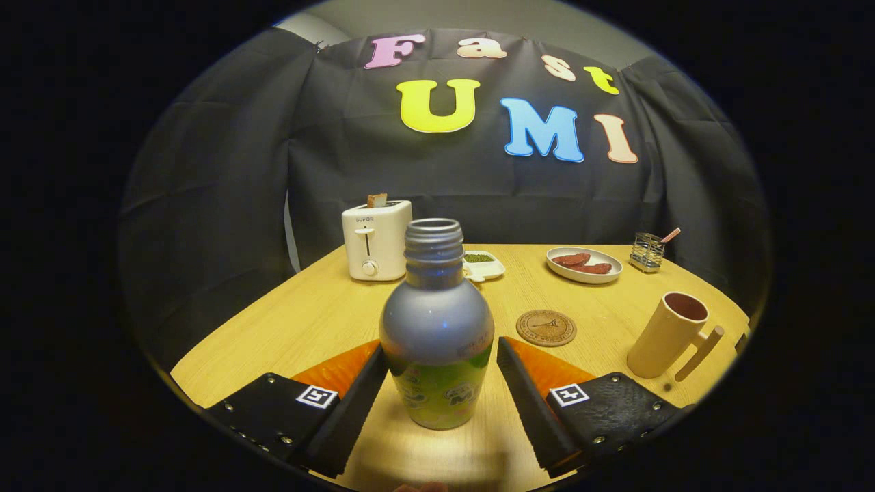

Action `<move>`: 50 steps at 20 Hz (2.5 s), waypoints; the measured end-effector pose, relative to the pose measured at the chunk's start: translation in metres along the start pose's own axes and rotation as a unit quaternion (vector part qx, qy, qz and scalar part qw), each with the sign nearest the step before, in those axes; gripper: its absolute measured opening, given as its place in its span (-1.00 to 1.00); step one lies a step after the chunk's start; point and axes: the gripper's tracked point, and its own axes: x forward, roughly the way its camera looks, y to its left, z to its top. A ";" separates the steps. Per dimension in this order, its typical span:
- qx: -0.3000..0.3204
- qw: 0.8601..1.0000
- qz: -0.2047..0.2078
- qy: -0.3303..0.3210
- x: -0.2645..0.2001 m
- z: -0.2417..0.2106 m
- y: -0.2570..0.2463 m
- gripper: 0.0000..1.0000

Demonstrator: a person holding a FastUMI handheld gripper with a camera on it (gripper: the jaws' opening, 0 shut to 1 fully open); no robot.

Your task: Take the bottle from table, then pour the juice into the cup, finally place the bottle on the coaster

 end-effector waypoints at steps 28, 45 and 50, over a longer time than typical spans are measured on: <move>0.075 0.996 0.036 0.025 -0.008 0.011 -0.028 0.55; 0.261 0.965 0.035 -0.010 -0.019 0.044 -0.092 0.55; 0.315 0.948 0.038 -0.017 -0.019 0.043 -0.104 0.54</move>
